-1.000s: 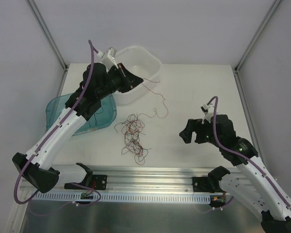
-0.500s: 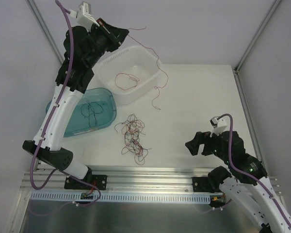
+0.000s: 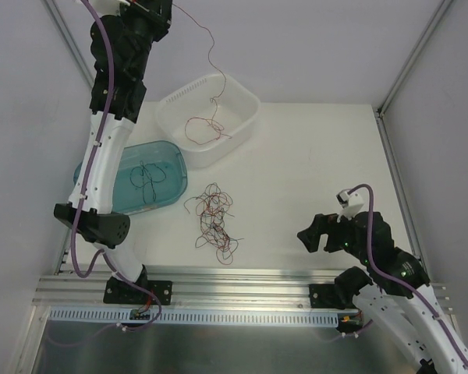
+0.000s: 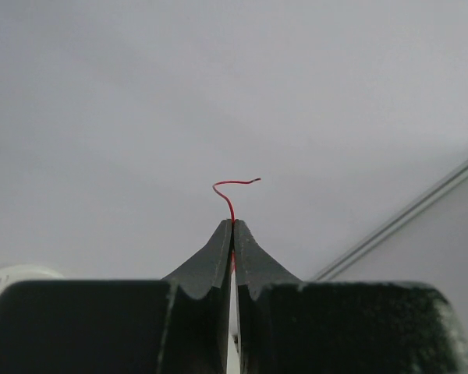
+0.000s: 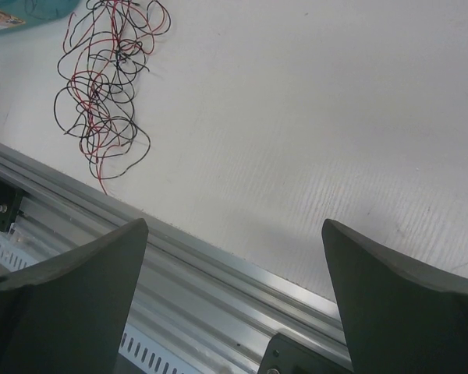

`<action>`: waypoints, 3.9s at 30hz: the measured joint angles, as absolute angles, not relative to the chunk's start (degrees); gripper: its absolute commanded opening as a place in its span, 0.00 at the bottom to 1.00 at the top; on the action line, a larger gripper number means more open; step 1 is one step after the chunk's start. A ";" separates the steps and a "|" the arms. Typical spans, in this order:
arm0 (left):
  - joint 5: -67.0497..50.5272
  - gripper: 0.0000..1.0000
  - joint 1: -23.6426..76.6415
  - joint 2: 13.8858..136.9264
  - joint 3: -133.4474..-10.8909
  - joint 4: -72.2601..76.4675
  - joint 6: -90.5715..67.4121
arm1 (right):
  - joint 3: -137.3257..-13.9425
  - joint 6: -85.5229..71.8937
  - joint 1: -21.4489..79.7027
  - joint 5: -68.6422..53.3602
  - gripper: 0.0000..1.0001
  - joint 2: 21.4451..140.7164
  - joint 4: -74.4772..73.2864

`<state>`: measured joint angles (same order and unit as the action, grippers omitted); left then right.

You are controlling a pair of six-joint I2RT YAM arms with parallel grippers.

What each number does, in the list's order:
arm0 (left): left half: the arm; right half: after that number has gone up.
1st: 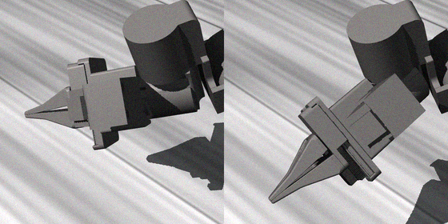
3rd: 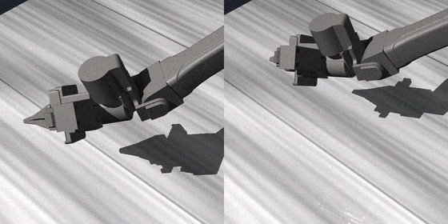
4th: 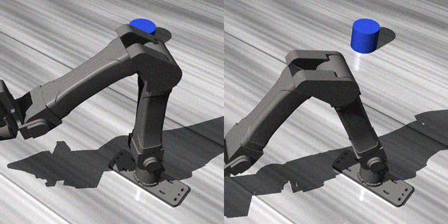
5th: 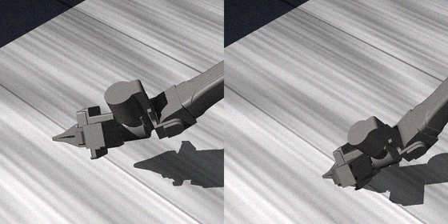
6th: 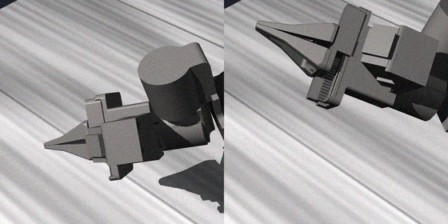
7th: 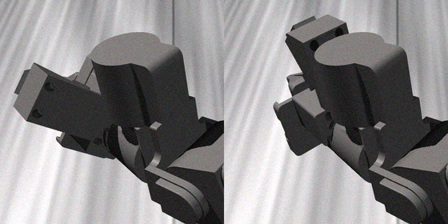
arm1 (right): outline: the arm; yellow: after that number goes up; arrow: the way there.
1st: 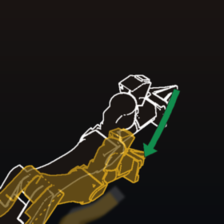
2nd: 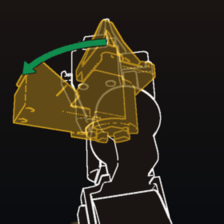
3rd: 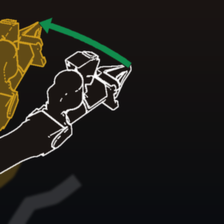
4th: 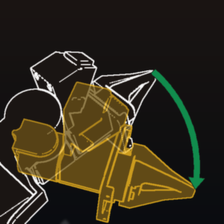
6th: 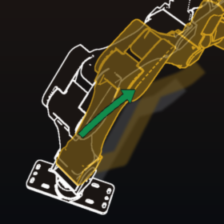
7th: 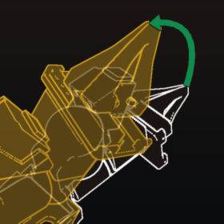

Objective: Untangle the cables

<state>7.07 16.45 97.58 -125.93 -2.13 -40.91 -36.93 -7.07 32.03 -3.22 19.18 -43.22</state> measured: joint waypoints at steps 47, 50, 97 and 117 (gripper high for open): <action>16.47 0.64 38.76 107.33 -90.06 3.79 -13.17 | -33.80 -8.12 32.03 -4.40 1.00 22.65 -39.62; 24.67 0.54 40.64 112.71 -94.98 3.75 -10.35 | -33.80 -8.38 32.03 -4.62 1.00 23.22 -38.94; 52.14 0.00 44.53 131.79 -112.05 4.67 -5.28 | -32.99 -8.62 32.03 -5.41 1.00 23.18 -38.28; 44.69 0.13 42.76 121.10 -107.46 -7.05 -10.41 | -32.93 -8.34 32.03 -5.43 1.00 28.75 -34.46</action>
